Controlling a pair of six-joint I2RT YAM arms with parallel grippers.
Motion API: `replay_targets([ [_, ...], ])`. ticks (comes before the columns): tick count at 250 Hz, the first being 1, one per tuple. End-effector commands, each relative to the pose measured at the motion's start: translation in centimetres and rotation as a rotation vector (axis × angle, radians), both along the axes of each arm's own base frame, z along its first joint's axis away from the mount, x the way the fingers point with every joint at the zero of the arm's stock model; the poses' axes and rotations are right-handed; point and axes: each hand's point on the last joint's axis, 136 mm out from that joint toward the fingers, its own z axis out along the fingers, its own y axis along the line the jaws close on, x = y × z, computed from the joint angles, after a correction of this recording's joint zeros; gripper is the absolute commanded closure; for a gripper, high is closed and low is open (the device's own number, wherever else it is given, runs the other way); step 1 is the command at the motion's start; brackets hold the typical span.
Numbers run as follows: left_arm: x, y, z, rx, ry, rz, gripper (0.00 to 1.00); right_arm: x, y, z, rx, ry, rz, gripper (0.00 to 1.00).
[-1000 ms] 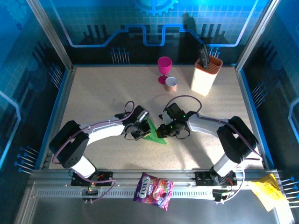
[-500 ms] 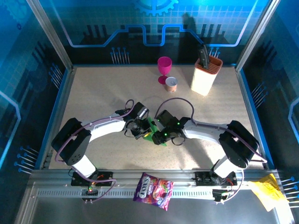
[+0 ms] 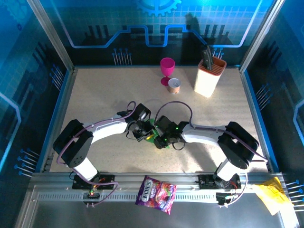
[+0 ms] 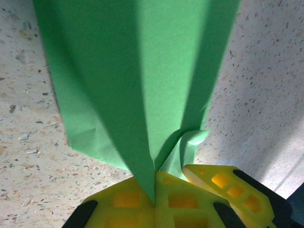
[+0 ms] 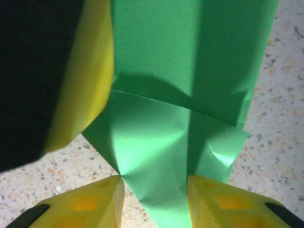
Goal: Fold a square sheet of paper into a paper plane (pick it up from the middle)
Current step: Fourth fold the wing at the center of the table.
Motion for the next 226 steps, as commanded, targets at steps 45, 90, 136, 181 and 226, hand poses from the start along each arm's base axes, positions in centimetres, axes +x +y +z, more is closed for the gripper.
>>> replay_targets([
  [45, -0.3, 0.0, 0.3, -0.008, 0.041, 0.012, 1.00, 0.6, 0.1, 0.5, -0.014, -0.048, -0.018, 0.51],
  [90, -0.3, -0.1, 0.4, -0.015, 0.049, 0.021, 1.00, 0.5, 1.0, 1.6, 0.017, -0.088, 0.007, 0.47],
  [136, -0.2, -0.2, 0.5, -0.017, 0.047, 0.021, 1.00, 0.6, 1.3, 1.7, 0.014, -0.102, 0.005, 0.45],
  [181, -0.1, -0.2, 0.6, -0.015, 0.046, 0.021, 1.00, 0.5, 1.0, 0.5, -0.019, -0.074, -0.008, 0.47],
  [226, -0.2, 0.0, 0.5, -0.006, 0.048, 0.021, 1.00, 0.3, 0.9, 0.2, -0.020, -0.066, -0.013, 0.52],
])
